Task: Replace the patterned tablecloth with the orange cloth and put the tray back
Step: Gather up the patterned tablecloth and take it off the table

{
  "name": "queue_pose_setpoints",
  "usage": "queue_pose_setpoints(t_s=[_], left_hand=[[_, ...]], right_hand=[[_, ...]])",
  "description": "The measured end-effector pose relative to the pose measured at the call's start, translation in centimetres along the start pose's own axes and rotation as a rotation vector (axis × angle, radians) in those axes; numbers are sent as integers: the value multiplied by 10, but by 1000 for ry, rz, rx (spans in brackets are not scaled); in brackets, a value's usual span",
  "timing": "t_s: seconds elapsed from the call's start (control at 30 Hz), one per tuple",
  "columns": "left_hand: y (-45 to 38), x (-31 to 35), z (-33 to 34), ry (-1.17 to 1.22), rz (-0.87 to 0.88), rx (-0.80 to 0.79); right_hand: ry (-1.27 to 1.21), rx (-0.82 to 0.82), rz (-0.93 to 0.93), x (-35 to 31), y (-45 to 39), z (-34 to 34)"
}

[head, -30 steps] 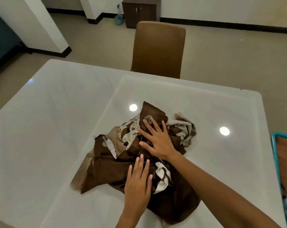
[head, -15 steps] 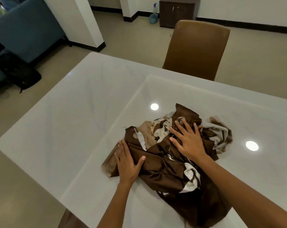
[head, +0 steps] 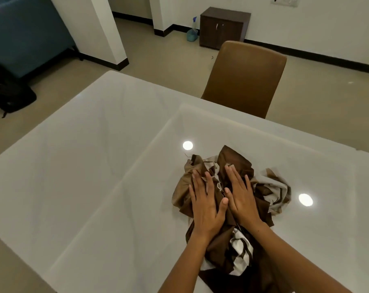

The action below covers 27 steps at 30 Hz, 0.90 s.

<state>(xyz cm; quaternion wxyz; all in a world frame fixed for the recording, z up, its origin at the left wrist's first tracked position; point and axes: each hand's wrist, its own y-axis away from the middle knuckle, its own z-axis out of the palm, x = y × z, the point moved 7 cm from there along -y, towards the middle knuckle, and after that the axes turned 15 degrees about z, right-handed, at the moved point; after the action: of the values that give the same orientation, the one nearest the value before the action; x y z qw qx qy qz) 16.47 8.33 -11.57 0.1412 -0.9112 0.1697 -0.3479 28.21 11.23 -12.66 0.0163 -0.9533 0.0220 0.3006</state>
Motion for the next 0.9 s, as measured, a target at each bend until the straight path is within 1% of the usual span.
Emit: queue_pose_setpoints(t_s=[0.1, 0.2, 0.27, 0.3, 0.33, 0.37, 0.4, 0.43, 0.53, 0.57, 0.63, 0.73, 0.83, 0.9], left_hand=[[-7, 6, 16, -126, 100, -107], [-9, -3, 33, -227, 142, -212], [-10, -8, 40, -256, 162, -245], [-11, -9, 42, -264, 169, -256], [-12, -10, 43, -272, 170, -264], [-14, -11, 44, -281, 170, -269], [-16, -11, 45, -291, 171, -274], [-17, -12, 45, -297, 172, -279], [-17, -11, 47, -305, 177, -283], [-17, -10, 47, -304, 180, -281], [-17, -9, 47, -303, 182, -271], [-15, -7, 46, -293, 186, -262], [-15, -7, 43, -264, 180, -255], [-14, -9, 43, -224, 167, -270]], right_hand=[[-219, -22, 18, 3, 1, -6], [-534, -68, 136, 7, 1, -12], [-684, -36, 207, 8, 3, -22], [-687, 12, 220, 9, 6, -29], [-622, 75, 209, 10, 12, -37], [-495, 134, 170, 9, 22, -44], [-346, 167, 114, 6, 36, -48], [-218, 164, 58, 4, 54, -47], [45, 11, -26, 8, 113, -26], [129, -37, -16, 15, 128, -15], [269, -80, 42, 30, 146, 1], [350, -26, 119, 38, 138, -2], [365, 33, 72, 26, 101, -21], [402, -8, 43, 16, 71, -28]])
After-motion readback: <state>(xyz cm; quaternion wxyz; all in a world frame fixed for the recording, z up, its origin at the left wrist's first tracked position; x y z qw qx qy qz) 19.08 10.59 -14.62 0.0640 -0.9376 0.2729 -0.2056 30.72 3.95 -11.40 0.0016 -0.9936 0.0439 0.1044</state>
